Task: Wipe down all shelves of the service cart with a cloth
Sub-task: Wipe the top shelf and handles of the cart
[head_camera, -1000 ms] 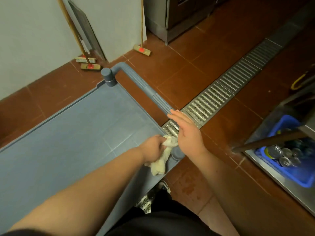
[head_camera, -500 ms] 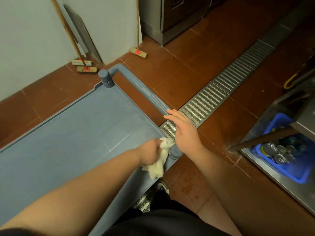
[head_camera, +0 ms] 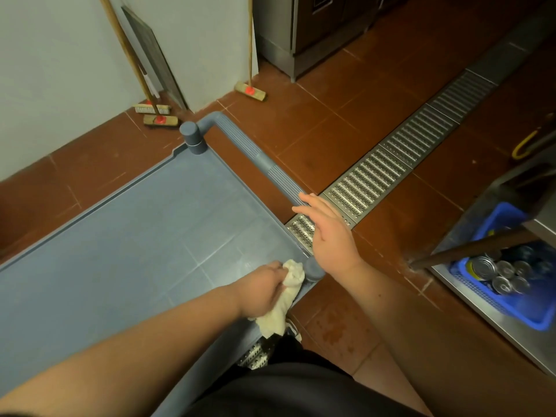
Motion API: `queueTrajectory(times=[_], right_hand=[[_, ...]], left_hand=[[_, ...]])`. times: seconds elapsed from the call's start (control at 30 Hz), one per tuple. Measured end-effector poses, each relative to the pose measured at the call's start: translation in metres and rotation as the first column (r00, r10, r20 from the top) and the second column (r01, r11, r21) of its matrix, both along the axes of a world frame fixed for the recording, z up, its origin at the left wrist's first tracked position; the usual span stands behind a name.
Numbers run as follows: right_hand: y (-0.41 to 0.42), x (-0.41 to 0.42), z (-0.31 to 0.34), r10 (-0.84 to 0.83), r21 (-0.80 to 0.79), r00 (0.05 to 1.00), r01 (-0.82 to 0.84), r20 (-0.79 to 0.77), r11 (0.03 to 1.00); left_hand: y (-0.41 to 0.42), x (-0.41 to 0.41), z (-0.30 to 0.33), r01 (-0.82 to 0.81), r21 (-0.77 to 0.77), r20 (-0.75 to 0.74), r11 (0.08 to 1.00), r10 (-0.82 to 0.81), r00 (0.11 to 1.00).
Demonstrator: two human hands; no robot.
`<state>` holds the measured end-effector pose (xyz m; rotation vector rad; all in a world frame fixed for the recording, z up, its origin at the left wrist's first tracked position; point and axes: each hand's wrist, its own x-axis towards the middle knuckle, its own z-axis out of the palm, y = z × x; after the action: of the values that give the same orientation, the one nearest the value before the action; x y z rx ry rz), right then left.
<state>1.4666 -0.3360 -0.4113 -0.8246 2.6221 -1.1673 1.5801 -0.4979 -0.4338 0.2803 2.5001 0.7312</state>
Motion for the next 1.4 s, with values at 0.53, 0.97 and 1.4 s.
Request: queueTrajectory(times=[0.53, 0.97, 1.4], right_hand=[[-0.007, 0.002, 0.009, -0.006, 0.094, 0.999, 0.009, -0.034, 0.996], [-0.005, 0.003, 0.01, -0.07, -0.175, 0.981, 0.102, 0.179, 0.979], [0.002, 0.022, 0.008, -0.084, -0.111, 0.992, 0.094, 0.094, 0.989]], left_hand=[[-0.012, 0.026, 0.037, 0.377, -0.436, 0.062, 0.817, -0.391, 0.918], [-0.033, 0.075, 0.029, -0.112, -0.194, -0.133, 0.975, 0.087, 0.987], [0.019, 0.016, 0.015, 0.125, -0.319, -0.115, 0.939, -0.17, 0.979]])
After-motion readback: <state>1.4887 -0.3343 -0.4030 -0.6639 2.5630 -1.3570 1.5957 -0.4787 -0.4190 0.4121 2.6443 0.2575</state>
